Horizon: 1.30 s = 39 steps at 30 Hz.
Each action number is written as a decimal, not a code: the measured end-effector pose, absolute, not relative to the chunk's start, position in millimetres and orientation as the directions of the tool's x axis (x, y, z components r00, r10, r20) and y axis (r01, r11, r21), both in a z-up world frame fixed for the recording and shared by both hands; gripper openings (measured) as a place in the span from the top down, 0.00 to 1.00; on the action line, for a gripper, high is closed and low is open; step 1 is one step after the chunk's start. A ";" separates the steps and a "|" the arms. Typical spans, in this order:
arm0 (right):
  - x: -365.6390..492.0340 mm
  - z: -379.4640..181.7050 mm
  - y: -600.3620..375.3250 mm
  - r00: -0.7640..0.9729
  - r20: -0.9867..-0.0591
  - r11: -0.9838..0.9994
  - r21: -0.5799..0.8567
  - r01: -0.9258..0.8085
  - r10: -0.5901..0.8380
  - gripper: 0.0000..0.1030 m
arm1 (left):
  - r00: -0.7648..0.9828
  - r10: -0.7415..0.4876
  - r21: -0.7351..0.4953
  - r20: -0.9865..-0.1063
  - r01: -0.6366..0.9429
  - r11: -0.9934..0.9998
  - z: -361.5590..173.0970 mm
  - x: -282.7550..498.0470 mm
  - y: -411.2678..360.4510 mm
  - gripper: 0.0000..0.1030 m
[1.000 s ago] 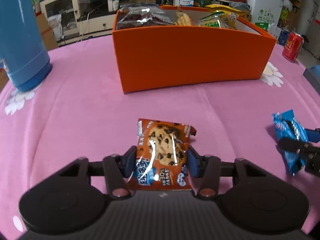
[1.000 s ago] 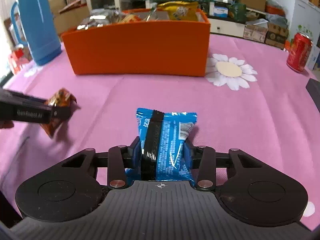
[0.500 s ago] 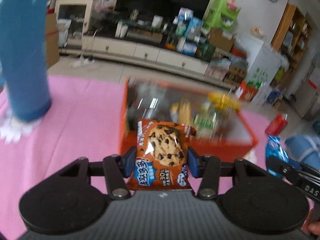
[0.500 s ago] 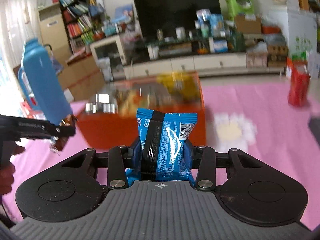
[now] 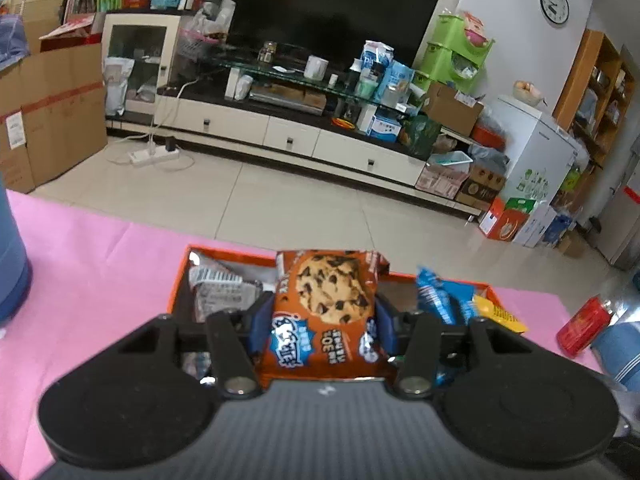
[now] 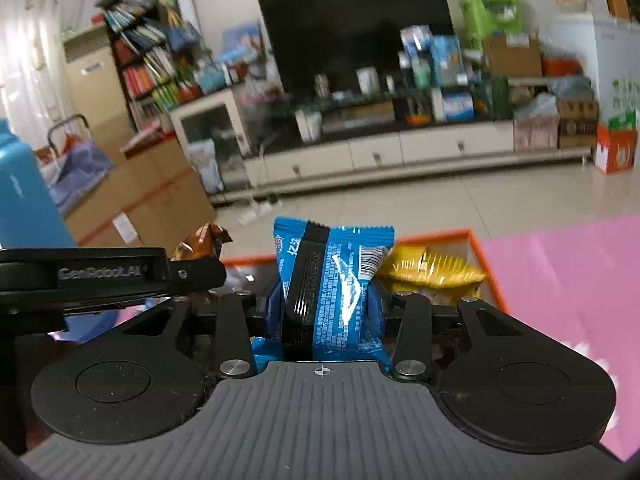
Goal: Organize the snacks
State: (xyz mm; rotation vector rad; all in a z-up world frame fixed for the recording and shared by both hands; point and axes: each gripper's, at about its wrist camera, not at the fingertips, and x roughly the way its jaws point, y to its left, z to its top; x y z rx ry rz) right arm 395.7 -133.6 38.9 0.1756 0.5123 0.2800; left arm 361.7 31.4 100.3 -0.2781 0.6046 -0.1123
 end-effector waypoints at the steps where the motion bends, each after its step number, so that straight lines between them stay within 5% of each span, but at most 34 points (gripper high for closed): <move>1: 399.9 32.9 -130.5 0.826 -0.468 0.946 0.228 -0.230 0.314 0.78 | 0.820 -0.186 -0.290 -0.542 0.026 0.957 98.4 363.1 31.3 0.51; 9: 407.8 10.5 -107.1 0.815 -0.517 0.964 0.112 -0.241 0.264 0.78 | 0.828 -0.172 -0.238 -0.534 0.048 0.970 89.1 362.9 27.6 0.45; 15: 403.4 13.6 -111.9 0.811 -0.514 0.960 0.139 -0.243 0.279 0.69 | 0.840 -0.165 -0.217 -0.516 0.058 0.974 93.9 358.2 21.5 0.26; 19: 392.4 26.8 -117.1 0.822 -0.468 0.945 0.183 -0.270 0.325 0.23 | 0.880 -0.165 -0.256 -0.446 0.051 0.965 111.0 343.7 24.8 0.10; 29: 336.2 60.7 -122.7 0.875 -0.400 0.961 0.081 -0.263 0.273 0.14 | 0.924 -0.155 -0.174 -0.350 0.098 0.980 158.7 289.2 12.1 0.02; 39: 253.2 45.6 -192.8 0.839 -0.487 0.965 0.209 -0.156 0.241 0.12 | 0.866 -0.086 -0.029 -0.493 0.082 0.996 112.4 181.6 2.4 0.01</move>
